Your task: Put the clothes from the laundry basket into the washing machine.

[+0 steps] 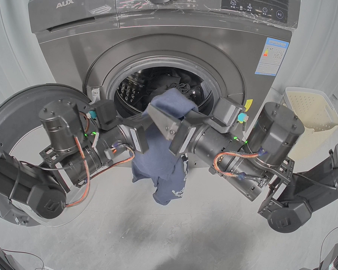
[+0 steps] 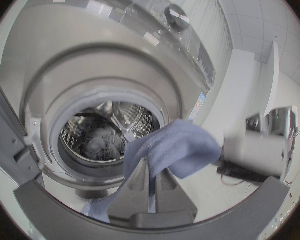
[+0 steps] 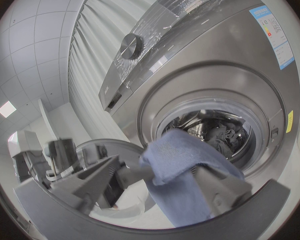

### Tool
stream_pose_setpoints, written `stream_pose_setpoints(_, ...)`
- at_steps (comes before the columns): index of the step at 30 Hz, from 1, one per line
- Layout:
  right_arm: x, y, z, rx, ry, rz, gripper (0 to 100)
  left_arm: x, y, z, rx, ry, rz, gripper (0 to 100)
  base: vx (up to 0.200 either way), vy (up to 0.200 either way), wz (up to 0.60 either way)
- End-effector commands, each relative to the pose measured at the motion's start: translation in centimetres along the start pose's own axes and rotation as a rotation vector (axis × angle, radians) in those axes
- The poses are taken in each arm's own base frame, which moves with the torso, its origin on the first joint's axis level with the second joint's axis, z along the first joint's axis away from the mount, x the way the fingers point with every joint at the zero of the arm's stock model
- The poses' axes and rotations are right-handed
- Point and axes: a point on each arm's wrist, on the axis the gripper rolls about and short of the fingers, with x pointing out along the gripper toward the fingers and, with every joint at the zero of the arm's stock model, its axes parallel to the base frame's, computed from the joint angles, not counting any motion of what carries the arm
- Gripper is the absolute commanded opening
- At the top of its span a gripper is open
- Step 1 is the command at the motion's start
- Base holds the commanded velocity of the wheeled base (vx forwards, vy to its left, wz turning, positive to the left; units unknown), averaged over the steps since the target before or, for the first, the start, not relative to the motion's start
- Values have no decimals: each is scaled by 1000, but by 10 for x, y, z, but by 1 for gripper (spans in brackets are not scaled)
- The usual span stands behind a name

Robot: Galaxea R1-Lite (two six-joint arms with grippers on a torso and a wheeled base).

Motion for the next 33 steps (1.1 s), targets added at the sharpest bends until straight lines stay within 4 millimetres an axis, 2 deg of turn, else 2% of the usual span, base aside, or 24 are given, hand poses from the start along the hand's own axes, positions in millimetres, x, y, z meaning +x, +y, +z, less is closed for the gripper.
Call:
stream_pose_setpoints(1,-22,-5,-6,-10,77,2,100,-34,-5,47,19,-139,-10,0,0,0,0)
stream_pose_setpoints(5,-41,-17,-17,-42,164,-18,100,-52,-10,69,26,-198,-74,0,0,0,0)
stream_pose_setpoints(8,-47,-26,-22,-59,190,-44,100,-61,-13,71,19,-204,-117,0,0,0,0)
stream_pose_setpoints(9,-52,-37,-25,-72,209,-77,100,-65,-14,71,14,-199,-137,0,0,0,0)
stream_pose_setpoints(11,-58,-43,-28,-76,234,-89,100,-70,-16,68,7,-183,-172,0,0,0,0)
stream_pose_setpoints(15,-67,-61,-35,-92,288,-103,100,-72,-16,68,4,-181,-188,0,0,0,0)
stream_pose_setpoints(19,-58,-72,-43,-127,297,-124,100,-75,-19,73,5,-197,-202,0,0,0,0)
stream_pose_setpoints(23,-38,-82,-46,-134,242,-131,100,-78,-21,74,-3,-201,-208,0,0,0,0)
stream_pose_setpoints(28,-34,-77,-54,-123,267,-56,100,-80,-21,74,-6,-203,-206,0,0,0,0)
stream_pose_setpoints(33,-32,-64,-62,-113,291,19,100,-80,-21,73,-6,-197,-206,0,0,0,0)
